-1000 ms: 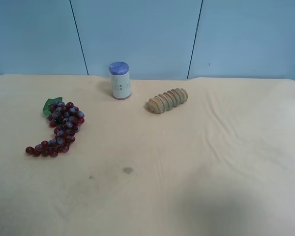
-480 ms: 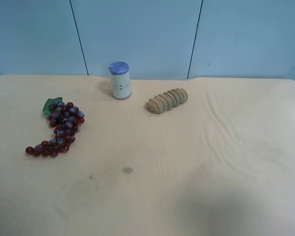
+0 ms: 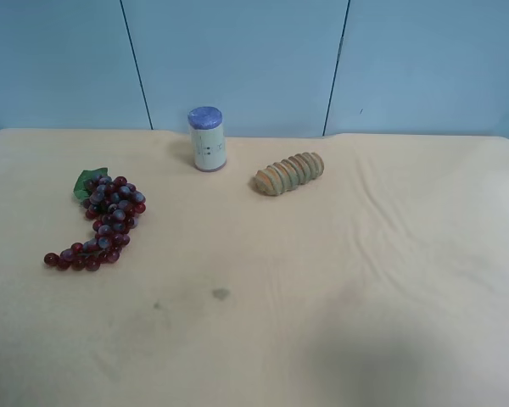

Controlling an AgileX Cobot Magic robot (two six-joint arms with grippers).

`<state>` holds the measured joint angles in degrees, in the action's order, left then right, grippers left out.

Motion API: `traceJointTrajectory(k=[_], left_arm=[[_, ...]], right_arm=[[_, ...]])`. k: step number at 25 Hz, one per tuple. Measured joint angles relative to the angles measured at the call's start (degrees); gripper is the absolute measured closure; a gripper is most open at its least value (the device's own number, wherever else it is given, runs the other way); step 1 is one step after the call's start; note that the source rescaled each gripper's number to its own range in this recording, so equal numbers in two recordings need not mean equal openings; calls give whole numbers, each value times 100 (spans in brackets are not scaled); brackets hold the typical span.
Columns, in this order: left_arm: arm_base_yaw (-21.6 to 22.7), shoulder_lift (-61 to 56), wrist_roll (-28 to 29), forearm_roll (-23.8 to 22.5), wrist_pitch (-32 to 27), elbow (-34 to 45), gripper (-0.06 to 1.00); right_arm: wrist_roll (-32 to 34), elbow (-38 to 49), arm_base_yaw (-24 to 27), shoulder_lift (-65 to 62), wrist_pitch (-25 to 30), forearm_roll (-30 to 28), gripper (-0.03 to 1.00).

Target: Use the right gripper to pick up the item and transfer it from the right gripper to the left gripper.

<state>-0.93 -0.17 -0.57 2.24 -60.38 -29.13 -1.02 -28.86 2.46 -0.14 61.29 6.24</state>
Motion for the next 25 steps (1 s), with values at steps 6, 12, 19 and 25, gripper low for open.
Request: traceJointTrajectory(k=[6, 12, 19, 25], left_arm=[[0, 0, -42, 40, 0, 0, 8], [0, 0, -44, 40, 0, 0, 8], [0, 0, -56, 40, 0, 0, 8], [0, 0, -58, 40, 0, 0, 8]], right_arm=[[0, 0, 0, 0, 0, 0, -3], [0, 0, 0, 0, 0, 0, -3], [0, 0, 0, 0, 0, 0, -3], [0, 0, 0, 0, 0, 0, -3]])
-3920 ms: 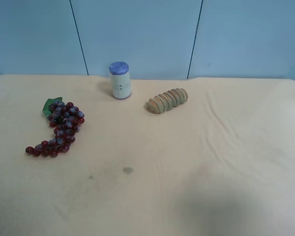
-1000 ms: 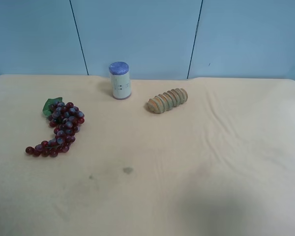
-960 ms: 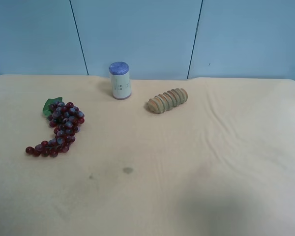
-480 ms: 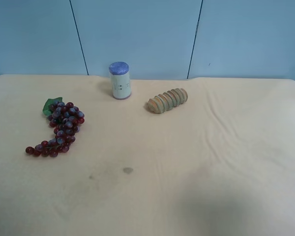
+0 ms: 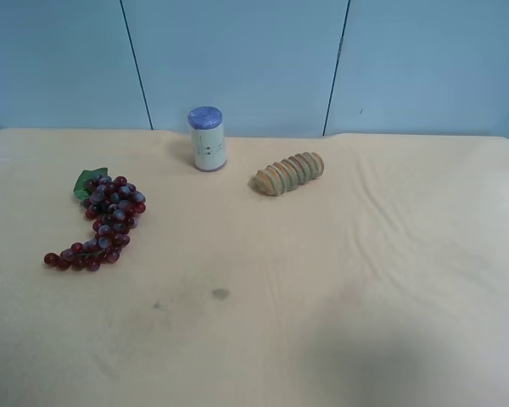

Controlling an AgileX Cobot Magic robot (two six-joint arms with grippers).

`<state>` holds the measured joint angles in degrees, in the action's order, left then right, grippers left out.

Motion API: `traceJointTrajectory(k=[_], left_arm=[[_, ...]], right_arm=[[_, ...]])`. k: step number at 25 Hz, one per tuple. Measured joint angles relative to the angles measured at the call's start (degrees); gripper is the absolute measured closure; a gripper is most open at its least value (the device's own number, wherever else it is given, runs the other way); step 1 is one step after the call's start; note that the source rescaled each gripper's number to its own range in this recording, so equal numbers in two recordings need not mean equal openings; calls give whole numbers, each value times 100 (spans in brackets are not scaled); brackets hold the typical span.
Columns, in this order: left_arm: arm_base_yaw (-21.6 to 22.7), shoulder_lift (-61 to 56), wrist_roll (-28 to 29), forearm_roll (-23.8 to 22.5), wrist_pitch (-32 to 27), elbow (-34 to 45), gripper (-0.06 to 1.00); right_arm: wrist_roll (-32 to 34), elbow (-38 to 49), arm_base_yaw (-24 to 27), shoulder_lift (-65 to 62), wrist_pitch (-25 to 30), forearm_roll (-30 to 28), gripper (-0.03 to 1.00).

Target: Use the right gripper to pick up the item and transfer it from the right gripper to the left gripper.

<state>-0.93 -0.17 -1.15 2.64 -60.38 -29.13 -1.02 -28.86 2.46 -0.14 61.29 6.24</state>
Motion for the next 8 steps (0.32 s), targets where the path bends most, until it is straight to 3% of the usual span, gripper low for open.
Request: traceJointTrajectory(k=[8], left_arm=[[0, 0, -4, 0, 0, 0, 8]], right_arm=[[0, 0, 0, 0, 0, 0, -3]])
